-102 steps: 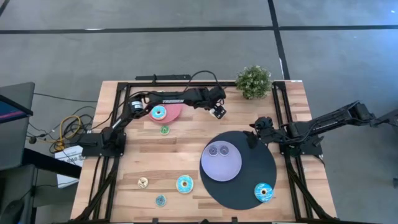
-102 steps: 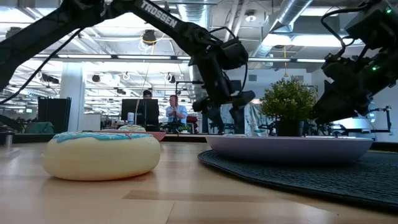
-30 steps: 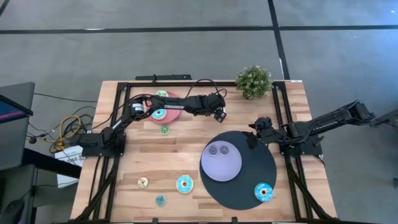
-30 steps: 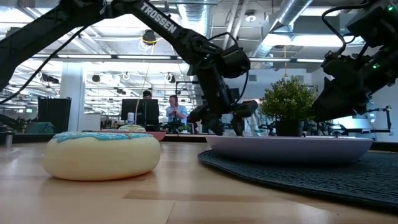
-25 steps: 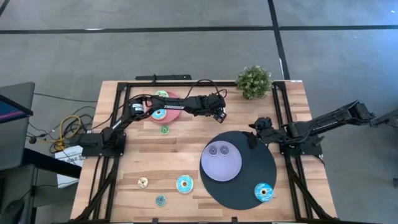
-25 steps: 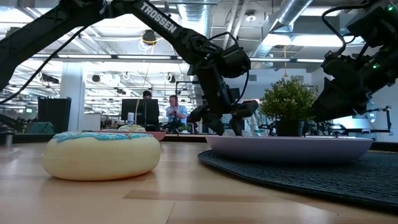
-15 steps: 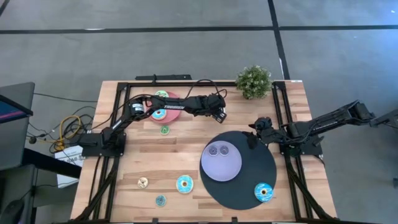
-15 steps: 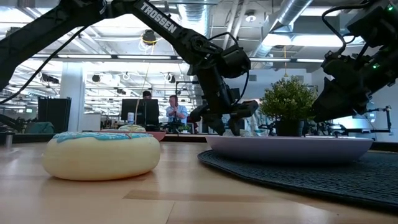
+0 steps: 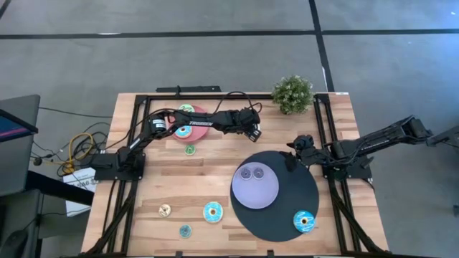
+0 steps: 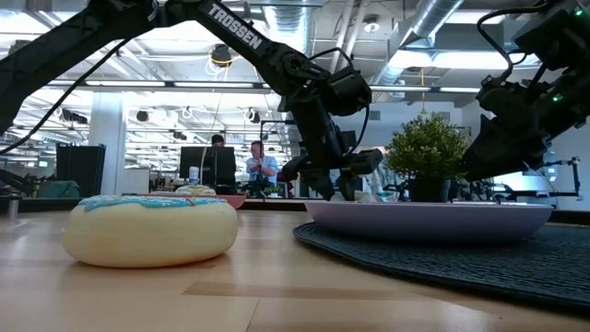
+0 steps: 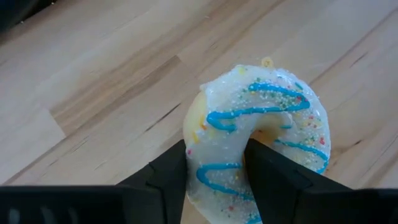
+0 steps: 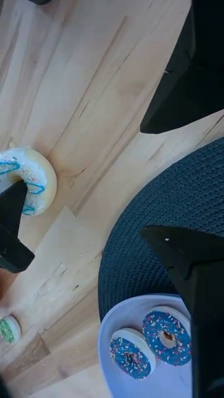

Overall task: Pick & Place donuts
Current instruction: Put the big white donut on the pink plate

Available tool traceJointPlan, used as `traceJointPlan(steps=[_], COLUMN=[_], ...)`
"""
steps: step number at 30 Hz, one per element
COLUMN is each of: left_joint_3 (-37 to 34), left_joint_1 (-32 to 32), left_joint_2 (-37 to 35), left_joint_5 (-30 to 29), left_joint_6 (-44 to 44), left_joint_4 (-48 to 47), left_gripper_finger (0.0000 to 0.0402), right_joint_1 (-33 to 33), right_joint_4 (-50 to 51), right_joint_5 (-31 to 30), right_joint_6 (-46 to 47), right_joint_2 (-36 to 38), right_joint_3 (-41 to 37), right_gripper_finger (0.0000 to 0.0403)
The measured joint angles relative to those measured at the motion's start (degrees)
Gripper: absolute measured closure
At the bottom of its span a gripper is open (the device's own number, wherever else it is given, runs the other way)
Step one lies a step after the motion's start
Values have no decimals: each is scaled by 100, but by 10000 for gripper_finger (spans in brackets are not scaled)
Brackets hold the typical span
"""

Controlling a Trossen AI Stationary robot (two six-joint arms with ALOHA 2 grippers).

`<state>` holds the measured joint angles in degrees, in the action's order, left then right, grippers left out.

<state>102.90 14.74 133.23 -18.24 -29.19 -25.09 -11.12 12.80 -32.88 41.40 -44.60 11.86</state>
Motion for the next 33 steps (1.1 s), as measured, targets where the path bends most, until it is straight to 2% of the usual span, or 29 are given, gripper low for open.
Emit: traceJointPlan(steps=[7,13,22,27,33], left_joint_3=[268,272,249,-503,-2200], left_joint_1=[-2,-2,-96,-184,-177], left_joint_2=[-62,-435,-967,-1489,-2620], left_joint_5=[-57,-563,-2298,-2726,-2817], left_joint_6=[284,323,-327,-908,-1652], left_joint_4=[-423,-1034,-3135,-3414,-2826], left_gripper_finger=[255,255,256,256,256], right_joint_1=[-2,-2,-12,-13,-13], right_joint_4=[-1,1,-1,0,-2], right_joint_5=[4,4,10,101,142], right_joint_6=[-82,-91,-89,-89,-89], right_joint_2=[1,1,1,1,0], right_joint_3=[0,1,1,2,1], right_gripper_finger=[159,159,159,159,159])
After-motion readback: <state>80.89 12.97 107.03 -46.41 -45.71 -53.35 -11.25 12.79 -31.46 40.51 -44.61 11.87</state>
